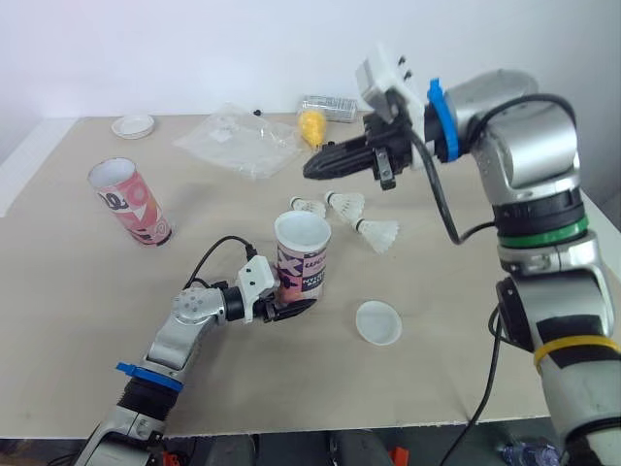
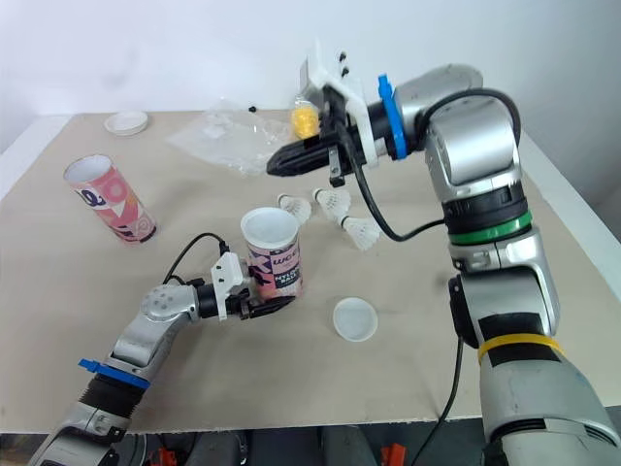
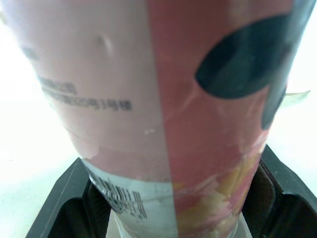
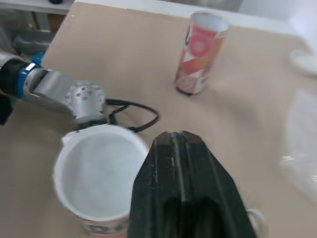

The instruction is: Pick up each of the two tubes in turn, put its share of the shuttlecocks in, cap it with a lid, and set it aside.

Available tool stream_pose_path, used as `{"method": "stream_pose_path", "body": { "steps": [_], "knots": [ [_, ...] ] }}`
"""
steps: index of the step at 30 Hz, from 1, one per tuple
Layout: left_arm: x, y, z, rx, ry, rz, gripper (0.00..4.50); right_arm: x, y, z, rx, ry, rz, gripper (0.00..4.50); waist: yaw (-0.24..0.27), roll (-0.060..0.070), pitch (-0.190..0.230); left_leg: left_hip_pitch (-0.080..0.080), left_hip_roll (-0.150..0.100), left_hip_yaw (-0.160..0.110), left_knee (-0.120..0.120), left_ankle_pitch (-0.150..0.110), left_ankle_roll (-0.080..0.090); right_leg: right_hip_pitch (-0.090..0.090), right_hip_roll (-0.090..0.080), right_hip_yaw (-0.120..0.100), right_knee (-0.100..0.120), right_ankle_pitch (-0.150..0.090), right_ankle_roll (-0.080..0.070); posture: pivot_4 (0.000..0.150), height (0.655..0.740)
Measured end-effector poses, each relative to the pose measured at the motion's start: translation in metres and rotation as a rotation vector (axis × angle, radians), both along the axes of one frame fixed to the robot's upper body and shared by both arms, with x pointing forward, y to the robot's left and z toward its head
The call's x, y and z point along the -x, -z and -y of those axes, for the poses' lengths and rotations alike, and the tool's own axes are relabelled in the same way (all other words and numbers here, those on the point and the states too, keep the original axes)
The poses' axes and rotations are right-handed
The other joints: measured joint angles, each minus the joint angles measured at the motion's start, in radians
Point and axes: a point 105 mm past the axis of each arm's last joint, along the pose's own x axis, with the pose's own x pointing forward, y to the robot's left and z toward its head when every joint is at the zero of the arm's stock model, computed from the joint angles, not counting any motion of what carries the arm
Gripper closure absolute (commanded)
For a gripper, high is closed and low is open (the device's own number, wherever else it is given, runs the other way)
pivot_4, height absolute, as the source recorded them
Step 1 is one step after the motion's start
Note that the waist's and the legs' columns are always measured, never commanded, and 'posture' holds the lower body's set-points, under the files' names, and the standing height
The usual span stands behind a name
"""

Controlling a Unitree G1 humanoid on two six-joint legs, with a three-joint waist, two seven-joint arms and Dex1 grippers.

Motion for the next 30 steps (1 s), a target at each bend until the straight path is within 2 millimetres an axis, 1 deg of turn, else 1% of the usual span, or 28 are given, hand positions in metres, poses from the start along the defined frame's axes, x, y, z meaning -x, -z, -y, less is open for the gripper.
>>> {"method": "stream_pose_path", "body": {
  "steps": [1,3,6,10,14,22,30],
  "knots": [
    [0.0,0.0,0.0,0.0,0.0,0.001,1.47,0.001,0.012,-0.002,0.011,0.009,-0.034,4.47,-0.001,0.0,0.0,0.0,0.0,0.0,0.0,0.0,0.0,0.0,0.0,0.0,0.0,0.0,0.0,0.15,0.74],
    [0.0,0.0,0.0,-0.001,-0.001,0.002,1.47,0.003,0.021,-0.006,0.04,0.013,-0.052,4.47,-0.001,0.0,0.0,0.0,0.0,0.0,0.0,0.0,0.0,-0.001,0.0,0.0,0.0,0.001,0.0,0.15,0.74],
    [0.0,0.0,0.0,-0.001,0.0,0.002,1.47,0.009,0.022,-0.011,0.07,-0.006,-0.027,4.47,-0.001,0.0,0.0,0.0,0.0,0.0,0.0,0.0,0.0,0.0,0.0,0.0,0.0,0.0,0.0,0.15,0.74],
    [0.0,0.0,0.0,0.0,-0.001,0.001,1.47,0.009,0.035,-0.014,0.16,-0.025,0.011,4.47,-0.001,0.0,0.0,0.0,0.0,0.0,0.0,0.0,0.0,-0.001,0.0,0.0,0.0,0.0,0.0,0.15,0.74],
    [0.0,0.0,0.0,0.0,-0.002,0.0,1.47,0.009,0.035,-0.01,0.189,-0.042,0.051,4.47,-0.001,0.0,0.0,0.0,0.0,0.0,0.0,0.0,0.0,0.0,0.0,0.0,0.0,0.0,0.0,0.15,0.74],
    [-0.001,0.001,0.0,0.001,-0.007,-0.004,1.47,0.009,0.035,-0.011,0.231,-0.091,0.165,4.47,-0.001,0.0,0.0,0.0,0.0,0.0,0.0,0.0,0.0,0.0,0.0,0.0,0.0,0.0,0.0,0.15,0.74],
    [-0.001,0.0,0.0,0.002,-0.007,-0.003,1.47,0.014,0.034,-0.013,0.235,-0.116,0.143,4.47,-0.001,0.0,0.0,0.0,0.0,0.0,0.0,0.0,0.0,0.0,0.0,0.0,0.0,0.0,0.0,0.15,0.74]
  ]
}}
